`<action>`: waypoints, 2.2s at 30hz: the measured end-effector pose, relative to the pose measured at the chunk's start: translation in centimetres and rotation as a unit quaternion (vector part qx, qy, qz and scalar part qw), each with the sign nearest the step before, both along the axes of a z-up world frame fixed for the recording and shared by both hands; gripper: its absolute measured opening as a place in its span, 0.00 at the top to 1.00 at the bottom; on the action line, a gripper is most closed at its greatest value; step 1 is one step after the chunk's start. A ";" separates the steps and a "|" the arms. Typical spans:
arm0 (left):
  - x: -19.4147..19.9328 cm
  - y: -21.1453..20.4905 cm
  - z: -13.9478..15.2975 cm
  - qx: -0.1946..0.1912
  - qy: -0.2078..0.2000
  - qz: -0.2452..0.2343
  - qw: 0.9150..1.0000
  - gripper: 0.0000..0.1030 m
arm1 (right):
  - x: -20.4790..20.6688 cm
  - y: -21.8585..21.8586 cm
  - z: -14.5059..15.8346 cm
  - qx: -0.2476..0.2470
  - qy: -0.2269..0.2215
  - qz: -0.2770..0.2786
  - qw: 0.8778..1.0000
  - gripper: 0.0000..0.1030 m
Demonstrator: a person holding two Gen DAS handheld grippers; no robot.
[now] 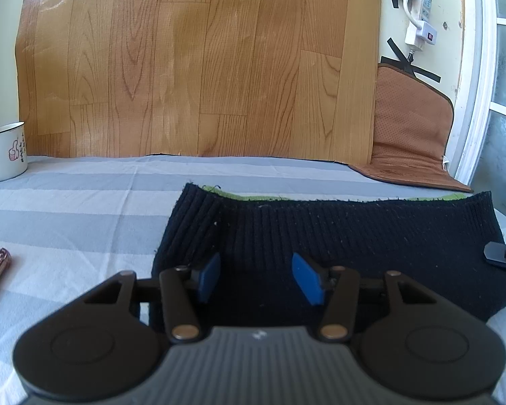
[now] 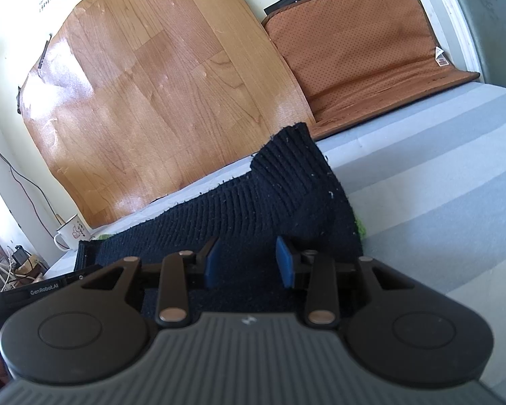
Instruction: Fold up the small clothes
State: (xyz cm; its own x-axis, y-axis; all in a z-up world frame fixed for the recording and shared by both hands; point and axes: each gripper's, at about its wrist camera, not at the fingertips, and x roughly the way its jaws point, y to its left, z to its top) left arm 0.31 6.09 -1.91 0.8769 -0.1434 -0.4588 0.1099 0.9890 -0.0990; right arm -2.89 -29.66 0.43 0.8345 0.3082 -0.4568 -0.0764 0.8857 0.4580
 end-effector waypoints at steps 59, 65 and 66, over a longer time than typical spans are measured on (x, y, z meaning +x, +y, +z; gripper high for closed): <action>-0.2 -0.4 0.0 -0.001 0.000 0.001 1.000 0.45 | -0.1 0.3 0.0 0.010 -0.003 0.003 1.000 0.54; -0.1 -0.3 0.0 -0.001 0.000 0.001 1.000 0.45 | 0.0 0.2 0.0 0.011 -0.003 0.003 1.000 0.54; -0.1 -0.3 0.0 -0.001 0.000 0.001 1.000 0.45 | -0.1 0.2 0.0 0.011 -0.003 0.004 1.000 0.54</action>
State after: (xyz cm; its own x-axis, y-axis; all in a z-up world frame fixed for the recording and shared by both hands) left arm 0.17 5.75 -1.92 0.8776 -0.1424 -0.4578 0.1076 0.9890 -0.1013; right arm -2.95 -29.45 0.47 0.8347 0.3236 -0.4455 -0.0850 0.8752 0.4763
